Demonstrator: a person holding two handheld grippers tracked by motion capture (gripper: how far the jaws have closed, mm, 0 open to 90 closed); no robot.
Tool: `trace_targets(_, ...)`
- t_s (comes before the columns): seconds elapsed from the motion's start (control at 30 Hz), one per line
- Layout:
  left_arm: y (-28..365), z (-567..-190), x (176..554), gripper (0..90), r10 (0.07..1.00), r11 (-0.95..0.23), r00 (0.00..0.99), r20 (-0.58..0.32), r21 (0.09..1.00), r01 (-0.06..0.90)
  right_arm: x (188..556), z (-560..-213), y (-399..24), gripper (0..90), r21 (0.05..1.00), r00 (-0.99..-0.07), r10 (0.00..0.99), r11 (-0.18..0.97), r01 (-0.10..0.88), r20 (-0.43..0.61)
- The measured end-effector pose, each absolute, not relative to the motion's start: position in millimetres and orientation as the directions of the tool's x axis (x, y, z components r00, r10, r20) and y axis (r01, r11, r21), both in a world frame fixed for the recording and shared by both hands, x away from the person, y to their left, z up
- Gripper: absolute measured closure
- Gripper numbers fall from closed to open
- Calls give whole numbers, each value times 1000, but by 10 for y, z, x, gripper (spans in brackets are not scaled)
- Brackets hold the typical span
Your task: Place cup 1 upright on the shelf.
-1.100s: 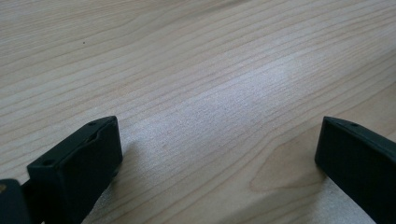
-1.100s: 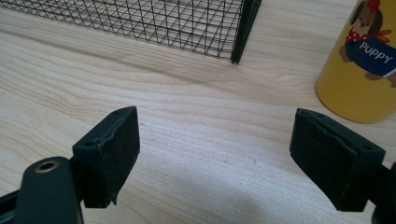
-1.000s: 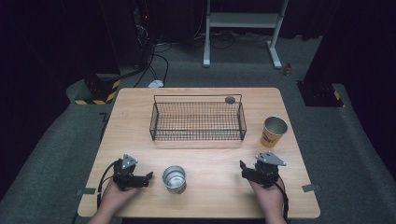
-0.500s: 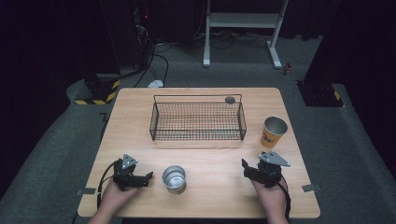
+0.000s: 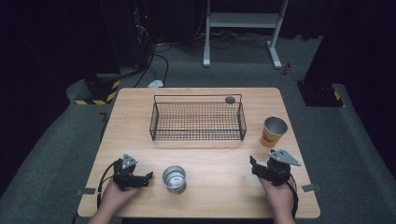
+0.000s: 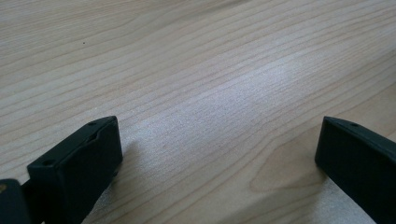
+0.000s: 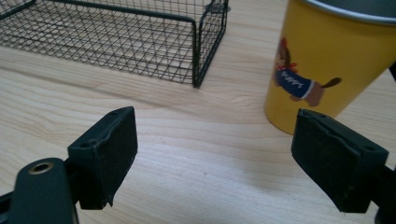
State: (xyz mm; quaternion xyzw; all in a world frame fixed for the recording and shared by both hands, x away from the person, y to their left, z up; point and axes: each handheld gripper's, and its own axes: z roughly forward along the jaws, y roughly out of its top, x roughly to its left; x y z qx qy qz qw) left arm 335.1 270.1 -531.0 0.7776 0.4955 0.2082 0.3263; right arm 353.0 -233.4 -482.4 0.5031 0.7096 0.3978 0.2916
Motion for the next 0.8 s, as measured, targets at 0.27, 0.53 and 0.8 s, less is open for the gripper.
trace_targets(0.27,2700,-5308,3352,6,908,-298,420,4,710,638,3558,-4784,-2513,144,864,-288,957,164,477,-23)
trace_targets(0.53,2698,-5308,3351,3,913,-292,409,6,709,642,3630,-4767,-2692,139,863,-258,966,153,482,-28)
trace_targets(0.8,2692,-5309,3334,2,921,-277,390,4,710,647,3748,-4767,-2813,134,847,-237,971,131,516,-6)
